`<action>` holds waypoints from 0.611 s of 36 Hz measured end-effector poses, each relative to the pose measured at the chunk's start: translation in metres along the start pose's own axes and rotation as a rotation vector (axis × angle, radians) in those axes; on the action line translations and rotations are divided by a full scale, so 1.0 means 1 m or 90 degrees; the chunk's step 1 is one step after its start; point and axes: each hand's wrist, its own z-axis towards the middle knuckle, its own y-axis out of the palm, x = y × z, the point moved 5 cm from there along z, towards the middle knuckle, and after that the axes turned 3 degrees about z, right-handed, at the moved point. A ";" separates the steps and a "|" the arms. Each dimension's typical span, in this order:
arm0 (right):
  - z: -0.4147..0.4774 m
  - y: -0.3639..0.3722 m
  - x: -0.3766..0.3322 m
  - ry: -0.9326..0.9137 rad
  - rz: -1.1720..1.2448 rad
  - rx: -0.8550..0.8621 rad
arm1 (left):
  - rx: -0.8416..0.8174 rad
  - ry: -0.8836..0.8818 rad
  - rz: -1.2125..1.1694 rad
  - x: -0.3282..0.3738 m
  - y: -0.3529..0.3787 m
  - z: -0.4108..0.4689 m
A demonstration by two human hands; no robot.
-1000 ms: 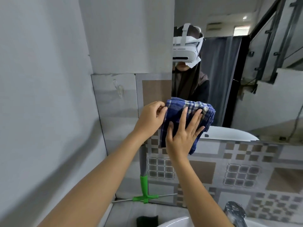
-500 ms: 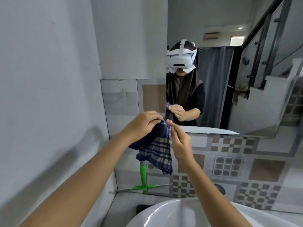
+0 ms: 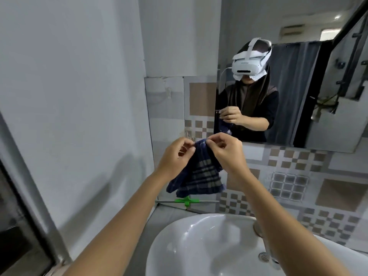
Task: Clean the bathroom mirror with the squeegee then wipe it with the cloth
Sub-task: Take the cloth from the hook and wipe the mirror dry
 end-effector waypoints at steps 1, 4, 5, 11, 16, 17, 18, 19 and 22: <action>0.002 -0.001 -0.002 -0.007 -0.011 0.002 | -0.004 -0.025 -0.023 -0.004 0.006 -0.006; 0.008 -0.002 -0.006 -0.031 -0.045 -0.017 | -0.015 -0.105 -0.079 -0.015 0.027 -0.019; 0.010 -0.002 -0.008 -0.043 -0.059 -0.025 | -0.006 -0.124 -0.094 -0.018 0.032 -0.022; 0.033 -0.005 -0.018 -0.125 -0.160 -0.060 | 0.111 -0.146 -0.191 -0.027 0.021 -0.013; 0.058 0.006 -0.022 -0.201 -0.221 0.001 | 0.193 -0.034 -0.150 -0.032 -0.026 0.024; 0.064 0.010 -0.024 -0.206 -0.225 0.020 | 0.197 0.000 -0.121 -0.032 -0.035 0.035; 0.071 0.015 -0.025 -0.204 -0.227 0.040 | 0.202 0.035 -0.096 -0.031 -0.045 0.046; 0.079 0.020 -0.028 -0.201 -0.229 0.060 | 0.211 0.063 -0.070 -0.031 -0.054 0.059; 0.110 0.039 -0.044 -0.225 -0.221 0.113 | 0.271 0.115 -0.005 -0.030 -0.085 0.100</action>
